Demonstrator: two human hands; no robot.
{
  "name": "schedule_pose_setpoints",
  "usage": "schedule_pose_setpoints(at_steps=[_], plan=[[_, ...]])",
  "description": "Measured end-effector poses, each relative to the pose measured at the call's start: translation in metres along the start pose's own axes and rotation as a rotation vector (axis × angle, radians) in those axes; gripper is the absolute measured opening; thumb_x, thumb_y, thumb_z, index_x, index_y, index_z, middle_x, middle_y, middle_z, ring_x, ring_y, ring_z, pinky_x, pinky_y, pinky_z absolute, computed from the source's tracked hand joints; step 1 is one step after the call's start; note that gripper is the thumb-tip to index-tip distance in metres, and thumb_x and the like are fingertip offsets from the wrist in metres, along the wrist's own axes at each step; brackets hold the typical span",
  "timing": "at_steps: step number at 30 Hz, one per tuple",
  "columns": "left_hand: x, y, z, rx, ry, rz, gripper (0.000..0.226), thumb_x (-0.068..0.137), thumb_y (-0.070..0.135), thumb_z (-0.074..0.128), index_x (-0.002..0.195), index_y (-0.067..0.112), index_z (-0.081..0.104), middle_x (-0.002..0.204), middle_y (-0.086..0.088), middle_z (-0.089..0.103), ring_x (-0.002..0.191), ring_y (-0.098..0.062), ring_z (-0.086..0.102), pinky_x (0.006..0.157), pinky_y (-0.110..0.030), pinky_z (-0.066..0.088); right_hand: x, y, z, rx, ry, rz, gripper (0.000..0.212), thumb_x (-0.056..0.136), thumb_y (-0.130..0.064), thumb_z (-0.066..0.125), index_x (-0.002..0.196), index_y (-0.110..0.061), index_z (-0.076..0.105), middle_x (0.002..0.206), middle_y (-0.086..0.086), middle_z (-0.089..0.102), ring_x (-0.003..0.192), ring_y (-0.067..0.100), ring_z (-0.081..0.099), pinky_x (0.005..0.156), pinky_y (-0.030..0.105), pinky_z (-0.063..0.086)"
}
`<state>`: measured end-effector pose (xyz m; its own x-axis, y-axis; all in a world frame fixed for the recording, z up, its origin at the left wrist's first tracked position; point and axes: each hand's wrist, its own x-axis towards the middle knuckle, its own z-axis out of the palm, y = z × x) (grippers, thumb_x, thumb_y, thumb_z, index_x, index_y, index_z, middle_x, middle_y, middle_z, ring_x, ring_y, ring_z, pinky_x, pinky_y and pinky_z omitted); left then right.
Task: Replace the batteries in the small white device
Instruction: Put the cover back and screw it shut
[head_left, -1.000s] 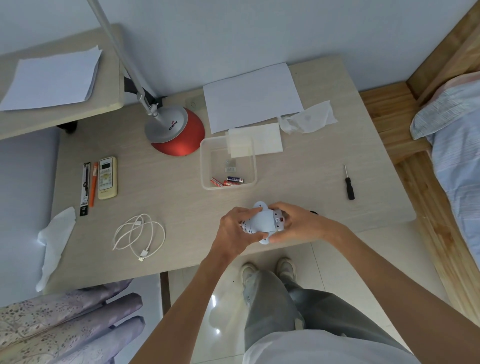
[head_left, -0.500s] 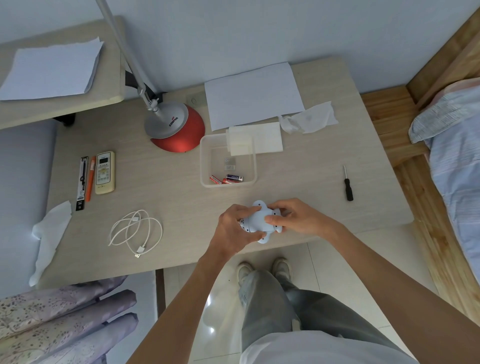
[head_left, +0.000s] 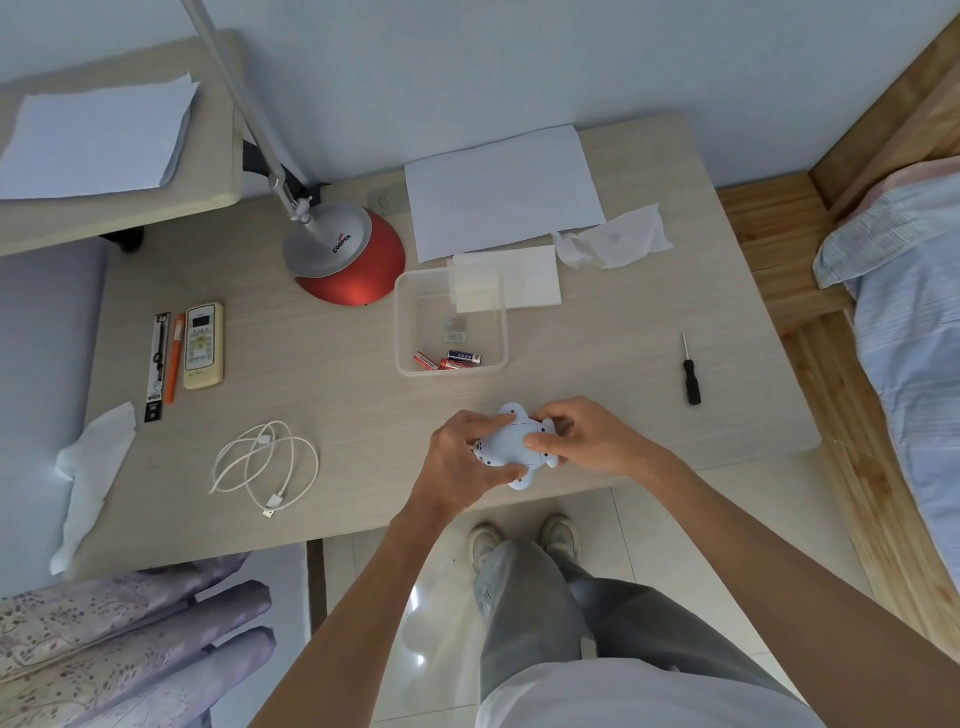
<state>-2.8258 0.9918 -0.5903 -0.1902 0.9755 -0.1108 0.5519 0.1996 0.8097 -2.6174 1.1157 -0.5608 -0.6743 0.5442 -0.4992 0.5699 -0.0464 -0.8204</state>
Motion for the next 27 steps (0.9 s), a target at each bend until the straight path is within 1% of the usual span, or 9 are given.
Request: schedule_pose_setpoints(at_steps=[4,7,10,12,14,16,18,22,27], plan=[[0.001,-0.002,-0.002,-0.018,-0.024,-0.044,0.075,0.063,0.044,0.101,0.132,0.03,0.074,0.116,0.005,0.07,0.099,-0.003,0.067,0.082,-0.034,0.063,0.001,-0.005,0.0,-0.048,0.012,0.005,0.021,0.094,-0.042,0.075,0.096,-0.021,0.075,0.078,0.005,0.078,0.078,0.026,0.074,0.074,0.048,0.06],[0.001,-0.003,-0.002,-0.029,-0.04,-0.06,0.076,0.063,0.046,0.1,0.132,0.028,0.075,0.116,0.005,0.071,0.1,-0.008,0.069,0.083,-0.037,0.064,0.001,-0.006,0.0,-0.118,0.013,0.016,0.026,0.091,-0.048,0.074,0.096,-0.023,0.075,0.081,0.004,0.077,0.081,0.029,0.072,0.074,0.051,0.059],[0.002,-0.003,-0.003,-0.052,-0.048,-0.104,0.076,0.062,0.045,0.101,0.132,0.03,0.075,0.116,0.006,0.071,0.101,-0.011,0.07,0.084,-0.041,0.063,-0.004,-0.01,-0.01,-0.144,0.071,0.025,0.037,0.085,-0.05,0.082,0.111,-0.024,0.075,0.094,-0.003,0.078,0.081,0.018,0.074,0.079,0.047,0.063],[0.002,-0.003,-0.003,-0.076,-0.06,-0.148,0.076,0.061,0.043,0.102,0.132,0.032,0.075,0.116,0.008,0.07,0.102,-0.011,0.069,0.087,-0.042,0.063,-0.008,-0.009,-0.028,-0.022,0.19,0.108,0.048,0.078,-0.051,0.088,0.115,-0.024,0.075,0.097,-0.005,0.078,0.075,0.015,0.077,0.078,0.041,0.064],[0.002,-0.002,-0.003,-0.086,-0.067,-0.167,0.075,0.062,0.041,0.102,0.132,0.033,0.075,0.116,0.008,0.07,0.104,-0.011,0.069,0.089,-0.043,0.062,-0.011,0.003,-0.051,0.044,0.407,0.152,0.042,0.072,-0.051,0.089,0.103,-0.025,0.077,0.088,-0.004,0.078,0.069,0.018,0.077,0.078,0.043,0.065],[0.001,-0.001,-0.003,-0.089,-0.066,-0.164,0.075,0.062,0.04,0.102,0.132,0.033,0.075,0.117,0.007,0.07,0.105,-0.011,0.069,0.089,-0.043,0.062,-0.016,0.023,-0.077,-0.053,0.668,0.192,0.033,0.074,-0.047,0.087,0.094,-0.023,0.076,0.084,-0.005,0.076,0.075,0.017,0.074,0.082,0.044,0.063],[0.001,0.001,-0.003,-0.078,-0.06,-0.163,0.074,0.063,0.038,0.103,0.132,0.032,0.075,0.117,0.006,0.07,0.105,-0.011,0.069,0.089,-0.041,0.062,-0.027,0.041,-0.099,-0.179,0.824,0.273,0.033,0.08,-0.046,0.084,0.097,-0.021,0.071,0.09,-0.004,0.072,0.084,0.018,0.071,0.083,0.044,0.061],[0.001,0.002,-0.004,-0.055,-0.066,-0.163,0.074,0.063,0.035,0.103,0.132,0.031,0.075,0.116,0.004,0.07,0.104,-0.015,0.068,0.088,-0.04,0.062,-0.038,0.07,-0.109,-0.439,0.809,0.429,0.047,0.088,-0.053,0.073,0.113,-0.016,0.057,0.112,0.002,0.057,0.091,0.026,0.062,0.076,0.042,0.053],[0.005,0.009,-0.006,0.02,-0.088,-0.165,0.076,0.065,0.036,0.103,0.134,0.028,0.074,0.114,-0.001,0.068,0.099,-0.019,0.067,0.087,-0.034,0.059,-0.029,0.08,-0.102,-0.495,0.819,0.455,0.035,0.1,-0.045,0.063,0.104,-0.011,0.059,0.106,0.009,0.059,0.089,0.032,0.063,0.075,0.045,0.055]])
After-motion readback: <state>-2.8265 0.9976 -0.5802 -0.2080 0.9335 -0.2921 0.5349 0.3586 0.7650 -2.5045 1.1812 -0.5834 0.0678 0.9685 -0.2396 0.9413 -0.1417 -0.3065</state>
